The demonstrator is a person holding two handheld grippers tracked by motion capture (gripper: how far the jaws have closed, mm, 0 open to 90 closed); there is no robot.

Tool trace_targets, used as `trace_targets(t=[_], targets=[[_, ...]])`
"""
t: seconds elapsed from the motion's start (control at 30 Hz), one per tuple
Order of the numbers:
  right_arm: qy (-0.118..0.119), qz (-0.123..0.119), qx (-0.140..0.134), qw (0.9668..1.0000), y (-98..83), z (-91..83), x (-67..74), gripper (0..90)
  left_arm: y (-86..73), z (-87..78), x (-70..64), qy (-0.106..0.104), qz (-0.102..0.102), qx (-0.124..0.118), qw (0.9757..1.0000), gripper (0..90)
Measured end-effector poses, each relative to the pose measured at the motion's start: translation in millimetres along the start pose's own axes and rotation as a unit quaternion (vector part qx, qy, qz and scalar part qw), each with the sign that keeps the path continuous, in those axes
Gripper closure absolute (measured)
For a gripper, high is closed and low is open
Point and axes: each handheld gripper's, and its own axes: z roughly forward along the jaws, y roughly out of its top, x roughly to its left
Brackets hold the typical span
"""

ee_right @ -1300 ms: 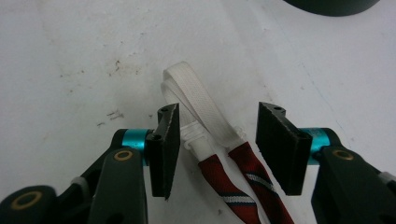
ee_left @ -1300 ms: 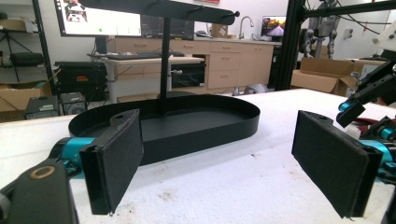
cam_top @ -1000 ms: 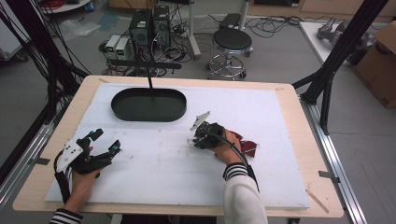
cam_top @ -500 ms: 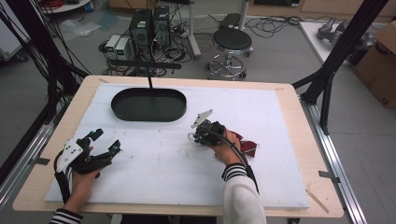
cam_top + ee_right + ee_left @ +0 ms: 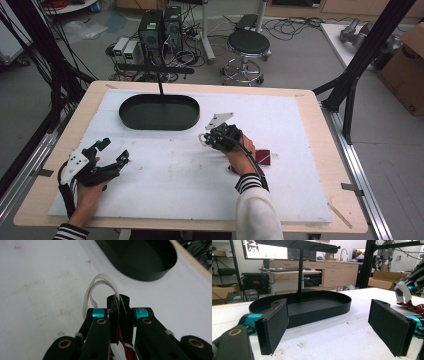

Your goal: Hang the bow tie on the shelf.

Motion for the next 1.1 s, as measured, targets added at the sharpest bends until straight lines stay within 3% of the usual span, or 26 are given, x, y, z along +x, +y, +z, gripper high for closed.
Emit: trace_targets(t=[0.1, 0.23, 0.27, 0.47, 0.73, 1.0, 1.1], targets=[[-0.019, 0.013, -0.017, 0.9996, 10.9, -6.8, -1.7, 87.5, 0.0, 0.0, 0.1, 0.0, -0.001, 0.0, 1.0, 16.9], [-0.021, 0.027, -0.039, 0.9987, 21.6, -12.6, -3.6, 87.5, 0.0, 0.0, 0.1, 0.0, -0.001, 0.0, 1.0, 16.8], [-0.022, 0.03, -0.056, 0.9977, 29.4, -16.4, -4.5, 87.5, 0.0, -0.1, 0.3, 0.0, 0.0, 0.0, 1.0, 16.9], [-0.034, 0.038, -0.084, 0.9951, 48.2, -22.8, -7.4, 87.5, 0.0, -0.2, 0.6, 0.0, -0.002, 0.0, 1.0, 16.9], [-0.055, 0.049, -0.101, 0.9921, 69.7, -28.5, -12.2, 87.6, 0.0, -0.1, 0.9, 0.0, -0.005, -0.001, 1.0, 16.9], [-0.085, 0.065, -0.121, 0.9869, 91.6, -35.3, -19.9, 87.6, 0.0, -0.2, 0.9, -0.001, -0.004, -0.001, 1.0, 16.9], [-0.093, 0.08, -0.132, 0.9835, 102.5, -36.0, -25.2, 87.6, 0.0, 0.0, 0.5, 0.0, -0.001, -0.001, 1.0, 16.8]])
